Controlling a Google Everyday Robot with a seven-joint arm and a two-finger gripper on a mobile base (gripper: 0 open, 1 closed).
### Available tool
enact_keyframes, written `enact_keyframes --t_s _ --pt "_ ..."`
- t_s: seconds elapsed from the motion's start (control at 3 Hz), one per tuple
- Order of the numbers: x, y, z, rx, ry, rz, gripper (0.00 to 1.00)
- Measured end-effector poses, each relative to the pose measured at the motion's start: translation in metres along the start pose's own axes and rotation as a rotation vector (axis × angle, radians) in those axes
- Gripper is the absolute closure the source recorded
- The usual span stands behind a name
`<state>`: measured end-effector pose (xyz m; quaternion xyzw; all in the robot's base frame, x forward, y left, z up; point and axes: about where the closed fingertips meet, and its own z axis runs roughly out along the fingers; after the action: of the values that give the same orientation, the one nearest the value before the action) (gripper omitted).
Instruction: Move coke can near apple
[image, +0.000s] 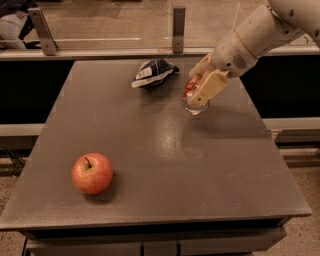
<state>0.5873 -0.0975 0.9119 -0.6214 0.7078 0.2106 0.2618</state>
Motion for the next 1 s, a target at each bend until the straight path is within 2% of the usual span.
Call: enact_keyframes --t_s 0.33,0.67,1.0 --pt "-0.027 0.036 -0.022 0.023 -0.006 -0.162 1.00" --pt "-0.027 0.036 -0.022 0.023 -0.006 -0.162 1.00" --pt "-0.049 0.069 0.019 -0.107 -0.021 -0.259 1.00"
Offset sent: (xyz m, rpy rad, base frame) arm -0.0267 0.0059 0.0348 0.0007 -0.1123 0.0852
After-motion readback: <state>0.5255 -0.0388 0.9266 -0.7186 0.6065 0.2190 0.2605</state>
